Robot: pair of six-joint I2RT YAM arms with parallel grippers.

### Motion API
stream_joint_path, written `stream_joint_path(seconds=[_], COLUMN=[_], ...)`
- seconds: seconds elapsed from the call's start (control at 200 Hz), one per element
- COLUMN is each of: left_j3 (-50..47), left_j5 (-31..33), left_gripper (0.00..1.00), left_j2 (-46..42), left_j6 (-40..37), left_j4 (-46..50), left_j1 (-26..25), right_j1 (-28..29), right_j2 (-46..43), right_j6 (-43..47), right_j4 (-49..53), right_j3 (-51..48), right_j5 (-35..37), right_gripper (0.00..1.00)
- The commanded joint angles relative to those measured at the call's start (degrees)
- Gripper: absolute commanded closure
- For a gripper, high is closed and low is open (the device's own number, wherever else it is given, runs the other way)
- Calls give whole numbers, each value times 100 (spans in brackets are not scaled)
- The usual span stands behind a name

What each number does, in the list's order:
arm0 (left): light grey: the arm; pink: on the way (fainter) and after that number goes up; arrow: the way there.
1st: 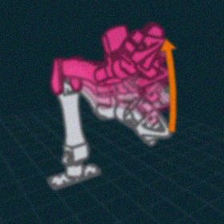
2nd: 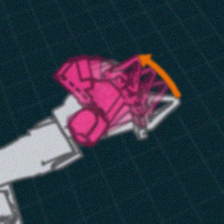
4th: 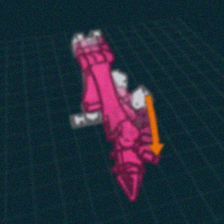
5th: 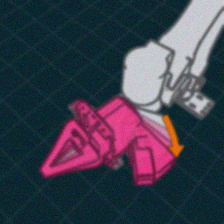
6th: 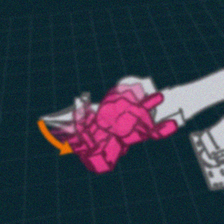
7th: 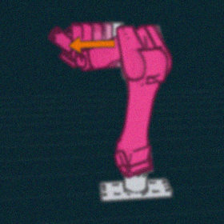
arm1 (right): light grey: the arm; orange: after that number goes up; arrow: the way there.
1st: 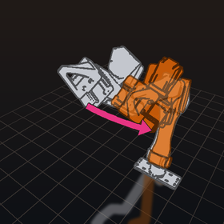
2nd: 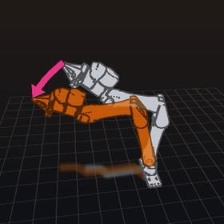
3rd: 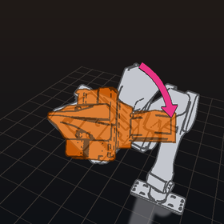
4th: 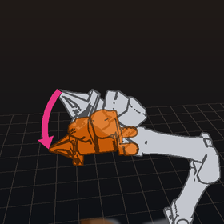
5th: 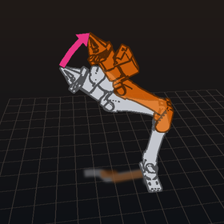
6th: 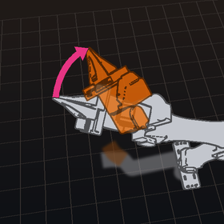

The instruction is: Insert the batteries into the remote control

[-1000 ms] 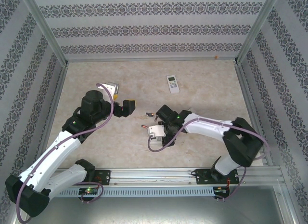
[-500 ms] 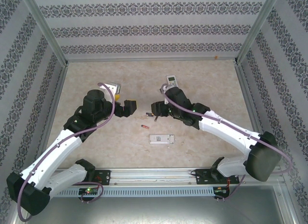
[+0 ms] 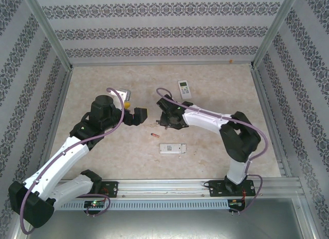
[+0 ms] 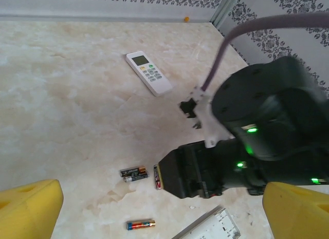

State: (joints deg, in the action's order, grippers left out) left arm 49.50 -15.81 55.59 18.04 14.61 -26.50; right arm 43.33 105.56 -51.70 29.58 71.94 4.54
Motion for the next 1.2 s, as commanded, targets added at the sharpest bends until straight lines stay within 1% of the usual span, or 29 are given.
stream_joint_path(seconds=[0.0,0.125,0.3,0.405,0.52,0.56,0.644,0.749,0.824,0.904,0.999,1.079,1.194], left_j3=[-28,-37,-47,-39,-63,-66,-51,-49,-50,-62,-79,-89,-74], left_j5=[69,116,95,47,25,13,-25,-29,-23,-36,-74,-114,-169], left_gripper=[0,0,0,0,0,0,0,0,0,0,0,0,0], left_j2=[-101,-128,-67,-27,11,24,48,39,14,26,64,114,181], left_j6=[33,17,46,70,94,117,137,133,135,146,197,230,264], left_j4=[156,191,131,126,106,97,99,95,77,13,-60,-107,-143], left_j1=[65,62,61,66,60,59,59,64,59,66,65,66,62], right_j1=[-18,-52,-109,-144,-157,-158,-105,47,113,129,162,208,356], right_j2=[427,686,892,850,552,415,-54,-912,-1527,-2125,-2844,-3376,-4058], right_j6=[-59,-39,39,71,179,314,753,1622,2318,2740,2916,2859,2682], right_j4=[296,155,73,18,-112,-156,-383,-1193,-1648,-1929,-2240,-2413,-2346], right_j3=[310,321,229,75,-145,-207,-433,-1083,-1568,-2050,-2632,-3018,-3338], right_j5=[118,66,32,-65,-15,10,248,567,466,245,10,-147,-230], right_gripper=[60,66,71,85,94,95,95,95,95,94,93,93,92])
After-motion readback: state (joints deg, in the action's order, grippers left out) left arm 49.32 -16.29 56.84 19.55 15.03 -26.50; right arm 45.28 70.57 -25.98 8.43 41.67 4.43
